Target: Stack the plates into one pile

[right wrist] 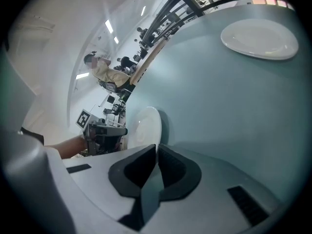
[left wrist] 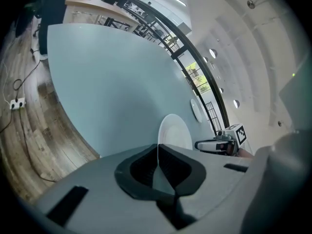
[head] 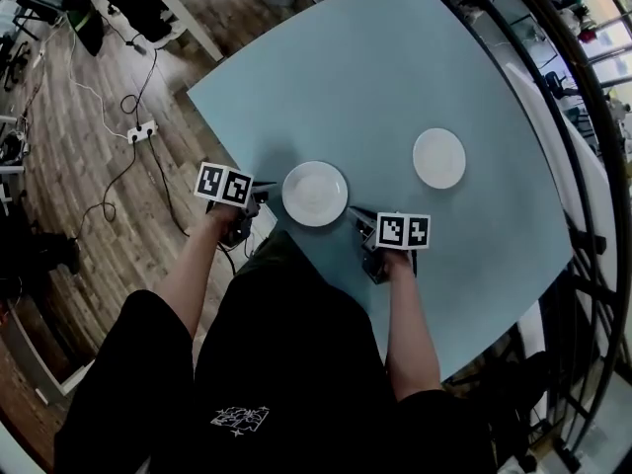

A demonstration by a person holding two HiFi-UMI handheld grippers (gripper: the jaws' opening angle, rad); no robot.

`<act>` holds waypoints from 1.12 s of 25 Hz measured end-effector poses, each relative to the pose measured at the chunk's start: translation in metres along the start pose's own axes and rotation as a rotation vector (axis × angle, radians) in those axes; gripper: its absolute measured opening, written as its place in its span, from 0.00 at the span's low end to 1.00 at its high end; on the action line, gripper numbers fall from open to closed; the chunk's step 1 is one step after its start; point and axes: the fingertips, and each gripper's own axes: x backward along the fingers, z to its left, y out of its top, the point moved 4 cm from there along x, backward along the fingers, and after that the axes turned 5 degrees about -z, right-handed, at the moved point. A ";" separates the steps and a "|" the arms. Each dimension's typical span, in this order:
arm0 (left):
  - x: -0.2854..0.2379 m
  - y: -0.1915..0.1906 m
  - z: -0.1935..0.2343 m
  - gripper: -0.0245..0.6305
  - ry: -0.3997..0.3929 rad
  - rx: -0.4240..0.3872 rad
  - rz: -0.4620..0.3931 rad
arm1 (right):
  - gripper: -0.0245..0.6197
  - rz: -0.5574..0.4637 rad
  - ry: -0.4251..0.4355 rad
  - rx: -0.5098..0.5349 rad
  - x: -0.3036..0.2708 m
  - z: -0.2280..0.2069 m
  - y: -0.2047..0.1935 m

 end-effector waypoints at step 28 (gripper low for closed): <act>-0.021 -0.009 0.002 0.11 -0.065 0.091 0.146 | 0.09 -0.011 -0.043 -0.239 -0.033 0.000 0.005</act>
